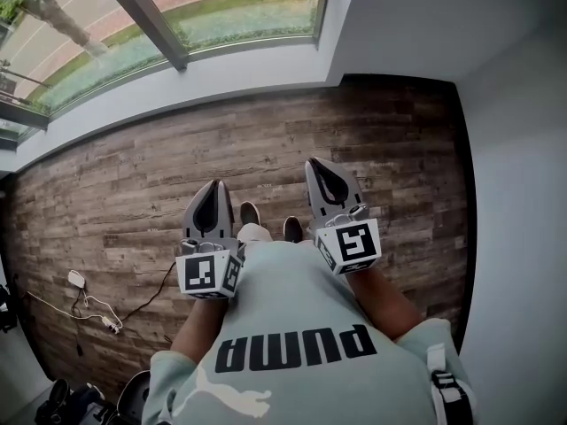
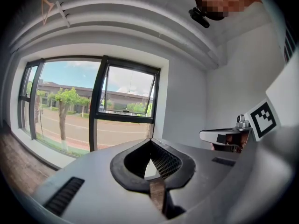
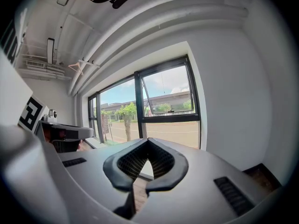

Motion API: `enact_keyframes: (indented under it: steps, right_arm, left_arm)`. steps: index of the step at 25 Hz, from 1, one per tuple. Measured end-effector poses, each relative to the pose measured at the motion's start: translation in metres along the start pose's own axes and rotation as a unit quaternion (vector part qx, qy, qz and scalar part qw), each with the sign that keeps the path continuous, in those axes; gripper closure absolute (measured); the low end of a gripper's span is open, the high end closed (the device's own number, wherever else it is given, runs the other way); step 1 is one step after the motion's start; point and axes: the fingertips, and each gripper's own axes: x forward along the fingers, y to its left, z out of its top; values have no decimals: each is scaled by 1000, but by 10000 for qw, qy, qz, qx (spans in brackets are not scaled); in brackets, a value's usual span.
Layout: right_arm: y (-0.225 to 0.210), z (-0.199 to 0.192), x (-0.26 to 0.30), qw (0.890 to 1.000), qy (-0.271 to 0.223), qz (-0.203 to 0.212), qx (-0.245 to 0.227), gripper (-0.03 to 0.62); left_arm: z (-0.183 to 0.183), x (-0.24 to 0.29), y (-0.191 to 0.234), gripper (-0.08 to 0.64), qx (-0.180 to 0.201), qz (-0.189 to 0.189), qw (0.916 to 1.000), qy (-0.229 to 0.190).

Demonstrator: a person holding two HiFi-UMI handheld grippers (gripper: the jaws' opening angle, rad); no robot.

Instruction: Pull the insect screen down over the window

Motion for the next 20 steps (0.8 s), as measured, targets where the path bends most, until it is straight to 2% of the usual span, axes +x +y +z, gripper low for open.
enact_keyframes:
  steps: [6,12,20]
  right_arm:
    - [-9,-8,-8,9998,133,-89,73,588]
    - [-12,-8,-4,9998,77,-47,177,588]
    - [-14,-14,42,9994,265,-144,167,588]
  left_arm:
    - [1,2,-11,548,114,-160,9998,73]
    - [9,4,-14,548,351,-157,9992,142]
    - [9,41,25,548,215,-179,9994,218]
